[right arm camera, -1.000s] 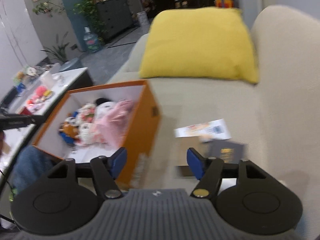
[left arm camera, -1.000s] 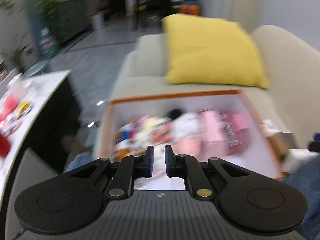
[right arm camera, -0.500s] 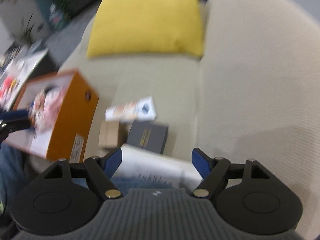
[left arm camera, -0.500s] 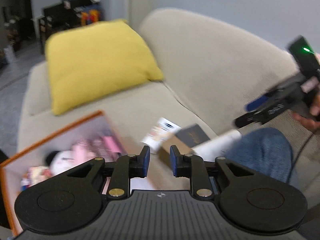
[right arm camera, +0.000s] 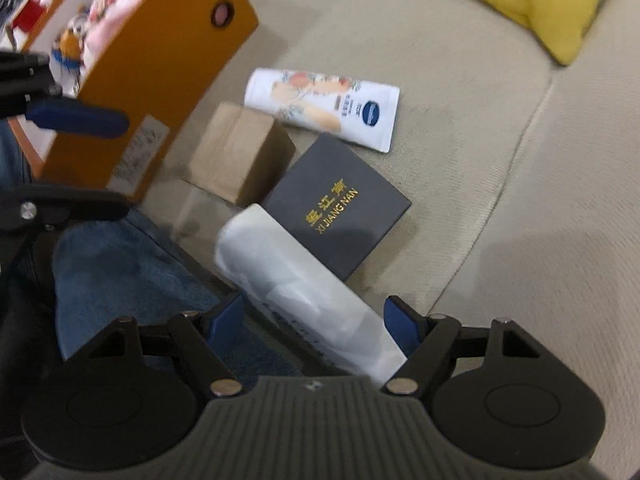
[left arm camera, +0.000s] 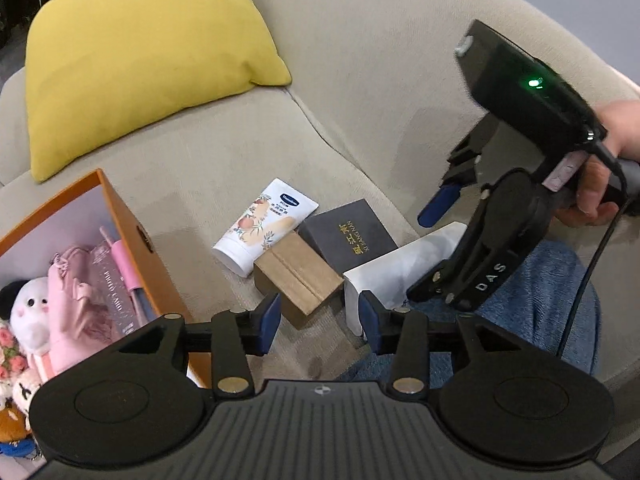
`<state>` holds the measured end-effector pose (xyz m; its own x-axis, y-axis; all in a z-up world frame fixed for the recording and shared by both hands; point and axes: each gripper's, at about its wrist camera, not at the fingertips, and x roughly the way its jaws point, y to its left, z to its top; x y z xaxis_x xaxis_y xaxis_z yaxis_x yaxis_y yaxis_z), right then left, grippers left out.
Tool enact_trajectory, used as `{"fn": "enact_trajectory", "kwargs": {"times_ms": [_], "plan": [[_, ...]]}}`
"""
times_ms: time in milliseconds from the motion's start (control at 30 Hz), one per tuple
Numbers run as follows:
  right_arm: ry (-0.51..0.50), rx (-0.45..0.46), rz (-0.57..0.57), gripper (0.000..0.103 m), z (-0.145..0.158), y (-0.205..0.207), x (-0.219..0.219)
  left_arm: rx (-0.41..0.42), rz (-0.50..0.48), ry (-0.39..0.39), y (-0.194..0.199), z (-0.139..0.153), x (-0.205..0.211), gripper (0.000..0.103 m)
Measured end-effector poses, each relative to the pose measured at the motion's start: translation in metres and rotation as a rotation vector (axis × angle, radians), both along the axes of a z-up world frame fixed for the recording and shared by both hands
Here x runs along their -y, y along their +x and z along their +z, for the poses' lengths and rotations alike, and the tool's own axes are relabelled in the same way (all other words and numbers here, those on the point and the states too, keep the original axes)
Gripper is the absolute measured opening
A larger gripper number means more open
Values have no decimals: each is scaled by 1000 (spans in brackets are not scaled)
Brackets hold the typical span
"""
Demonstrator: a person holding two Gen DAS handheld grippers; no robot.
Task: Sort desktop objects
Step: 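Move both tools to the wooden block and dark gray box on the sofa, then grasp the wooden block with the left tool while the right tool grasps the dark gray box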
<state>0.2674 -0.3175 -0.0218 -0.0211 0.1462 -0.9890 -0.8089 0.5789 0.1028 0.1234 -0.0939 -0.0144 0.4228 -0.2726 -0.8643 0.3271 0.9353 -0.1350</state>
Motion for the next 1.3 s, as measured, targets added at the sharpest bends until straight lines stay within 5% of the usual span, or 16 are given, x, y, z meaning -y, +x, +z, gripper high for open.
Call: {"fn": "enact_trajectory", "kwargs": {"times_ms": [333, 433, 500, 667, 1033, 1300], "plan": [[-18, -127, 37, 80, -40, 17, -4, -68, 47, 11, 22, -21, -3, 51], [17, -152, 42, 63, -45, 12, -7, -75, 71, 0, 27, -24, -5, 51], [41, -155, 45, 42, -46, 8, -10, -86, 88, -4, 30, -26, -6, 51], [73, -6, 7, 32, -35, 15, -13, -83, 131, -24, 38, -27, -10, 51], [133, -15, -44, 41, -19, 28, -18, -158, 238, 3, 50, -35, -1, 58], [165, 104, -97, 45, 10, 37, -4, -193, 258, 40, 53, -50, 3, 59]]}}
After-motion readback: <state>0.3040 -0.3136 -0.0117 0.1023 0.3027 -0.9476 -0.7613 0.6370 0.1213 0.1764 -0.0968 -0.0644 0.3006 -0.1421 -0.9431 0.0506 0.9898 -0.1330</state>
